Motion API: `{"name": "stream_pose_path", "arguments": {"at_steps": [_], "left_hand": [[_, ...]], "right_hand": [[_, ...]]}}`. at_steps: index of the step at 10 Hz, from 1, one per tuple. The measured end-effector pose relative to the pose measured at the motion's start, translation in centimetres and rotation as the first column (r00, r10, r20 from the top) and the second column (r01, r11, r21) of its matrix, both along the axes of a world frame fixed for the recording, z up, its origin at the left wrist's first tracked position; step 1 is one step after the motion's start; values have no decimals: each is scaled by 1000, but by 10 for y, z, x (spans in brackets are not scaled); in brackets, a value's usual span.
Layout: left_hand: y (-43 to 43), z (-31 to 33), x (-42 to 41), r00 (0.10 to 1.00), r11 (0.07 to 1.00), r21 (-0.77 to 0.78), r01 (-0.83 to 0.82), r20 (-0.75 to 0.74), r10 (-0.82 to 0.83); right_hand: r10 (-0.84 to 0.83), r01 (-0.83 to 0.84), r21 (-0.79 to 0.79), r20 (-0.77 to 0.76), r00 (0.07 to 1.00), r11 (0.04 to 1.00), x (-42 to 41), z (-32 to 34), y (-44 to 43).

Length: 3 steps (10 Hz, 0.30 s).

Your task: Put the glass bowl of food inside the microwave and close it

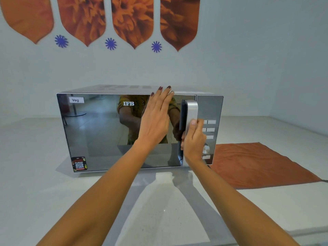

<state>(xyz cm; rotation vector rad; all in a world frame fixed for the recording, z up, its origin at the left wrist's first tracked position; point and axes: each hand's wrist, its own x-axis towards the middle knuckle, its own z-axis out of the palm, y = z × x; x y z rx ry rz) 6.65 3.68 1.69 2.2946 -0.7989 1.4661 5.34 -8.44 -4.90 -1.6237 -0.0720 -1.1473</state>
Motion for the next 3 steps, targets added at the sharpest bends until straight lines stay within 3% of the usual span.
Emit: {"name": "stream_pose_path", "arguments": {"at_steps": [1, 2, 3], "left_hand": [[15, -20, -9, 997, 996, -50, -68, -25, 67], [28, -33, -20, 990, 986, -97, -138, -28, 136], [39, -38, -27, 975, 961, -165, -223, -55, 217]], "right_hand": [[-306, 304, -110, 1, 952, 946, -7, -5, 12], [-449, 483, -277, 180, 875, 831, -20, -8, 27], [-359, 462, -457, 297, 885, 760, -24, -1, 35]]}}
